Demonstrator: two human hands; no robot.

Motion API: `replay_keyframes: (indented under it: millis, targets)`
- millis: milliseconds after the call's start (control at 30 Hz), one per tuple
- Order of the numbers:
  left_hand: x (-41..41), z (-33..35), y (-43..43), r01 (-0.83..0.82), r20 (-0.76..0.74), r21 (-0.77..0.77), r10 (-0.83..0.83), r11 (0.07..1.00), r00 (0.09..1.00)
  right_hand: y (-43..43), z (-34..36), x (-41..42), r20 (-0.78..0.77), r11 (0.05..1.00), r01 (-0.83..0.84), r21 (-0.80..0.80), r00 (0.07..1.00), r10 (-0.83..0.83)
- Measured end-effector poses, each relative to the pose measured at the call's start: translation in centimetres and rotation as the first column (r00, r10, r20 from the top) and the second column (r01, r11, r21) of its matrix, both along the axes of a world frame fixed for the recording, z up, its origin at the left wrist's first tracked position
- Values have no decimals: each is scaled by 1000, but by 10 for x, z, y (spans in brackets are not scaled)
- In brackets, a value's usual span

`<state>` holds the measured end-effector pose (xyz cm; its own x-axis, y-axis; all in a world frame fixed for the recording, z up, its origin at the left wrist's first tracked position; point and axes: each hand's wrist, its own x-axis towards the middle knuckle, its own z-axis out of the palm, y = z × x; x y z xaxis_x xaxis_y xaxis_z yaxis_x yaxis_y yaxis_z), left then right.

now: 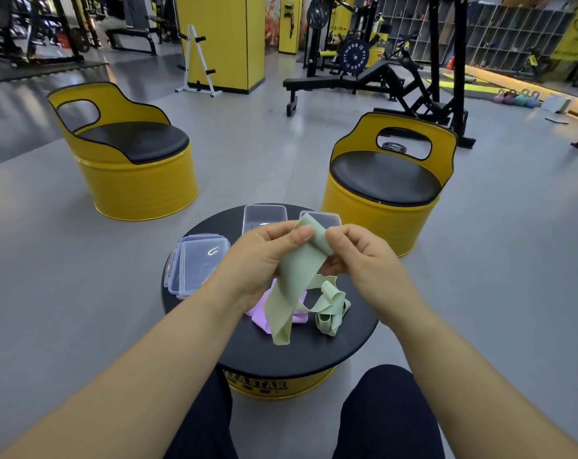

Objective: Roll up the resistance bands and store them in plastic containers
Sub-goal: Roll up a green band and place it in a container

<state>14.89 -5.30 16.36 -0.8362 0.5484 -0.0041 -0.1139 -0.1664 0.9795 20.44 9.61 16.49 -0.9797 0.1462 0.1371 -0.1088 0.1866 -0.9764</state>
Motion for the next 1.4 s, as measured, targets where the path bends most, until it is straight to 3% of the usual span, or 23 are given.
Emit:
replay_keyframes:
  millis: [200, 333, 467, 700, 833, 1100, 1400]
  targets:
    - [2, 1, -3, -28, -46, -64, 25, 998, 999, 0, 0, -1, -66, 999, 20, -45, 998, -23]
    - [3, 8, -5, -32, -136, -187, 7, 982, 991, 7, 5, -2, -89, 994, 14, 106, 996, -5]
    - [1, 13, -7, -34, -152, -192, 5, 981, 988, 10, 9, -2, -124, 985, -6, 171, 992, 28]
    - [1, 10, -7, -85, -139, -80, 73, 993, 988, 9, 11, -2, -126, 997, -23, 79, 991, 33]
    - [2, 9, -5, -155, -188, -64, 141, 986, 972, 6, 10, -1, -37, 998, -51, 30, 998, 52]
    - [7, 9, -3, -199, -229, -18, 189, 980, 955, 5, 10, -2, -42, 996, -86, -34, 995, 85]
    - [7, 7, -4, -175, -153, -110, 157, 978, 976, 5, 7, 0, -91, 984, -96, -148, 992, 84]
